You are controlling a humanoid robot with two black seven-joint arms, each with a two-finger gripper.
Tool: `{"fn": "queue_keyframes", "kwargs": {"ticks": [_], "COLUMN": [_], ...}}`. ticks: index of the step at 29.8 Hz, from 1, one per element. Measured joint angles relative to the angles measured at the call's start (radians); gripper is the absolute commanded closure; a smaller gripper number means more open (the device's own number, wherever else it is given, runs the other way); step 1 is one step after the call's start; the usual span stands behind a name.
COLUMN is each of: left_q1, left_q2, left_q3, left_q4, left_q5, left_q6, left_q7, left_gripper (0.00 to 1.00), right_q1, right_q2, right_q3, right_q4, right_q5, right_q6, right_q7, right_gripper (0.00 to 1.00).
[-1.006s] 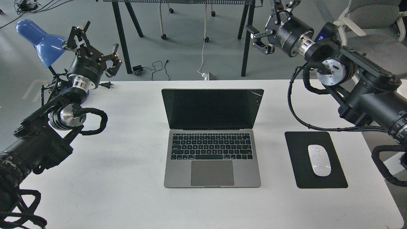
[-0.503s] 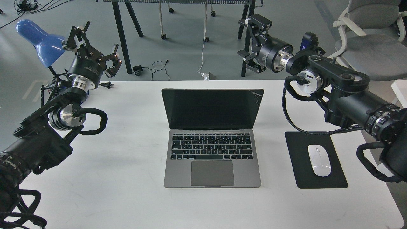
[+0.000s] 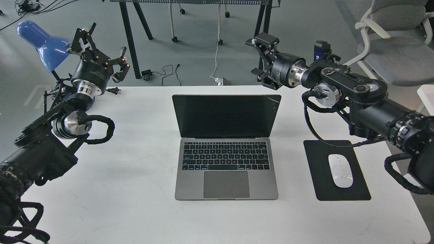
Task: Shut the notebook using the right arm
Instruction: 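Raise the right gripper and swing it over the laptop screen's top edge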
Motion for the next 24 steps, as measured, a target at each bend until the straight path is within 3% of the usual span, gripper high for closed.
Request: {"fn": "queue_keyframes", "kwargs": {"ticks": [24], "left_q1": [0.0], "left_q2": [0.0], "left_q3": [0.0], "left_q4": [0.0], "left_q5": [-0.001], "left_q6": [0.0], "left_q7": [0.0], "left_gripper": [0.0], "right_q1": [0.004], "right_q2": [0.0], "right_q3": [-0.006], "right_q4": [0.01], "right_q5": [-0.107], "right_q6": [0.131], "right_q7": [-0.001], "right_gripper": [0.0]}}
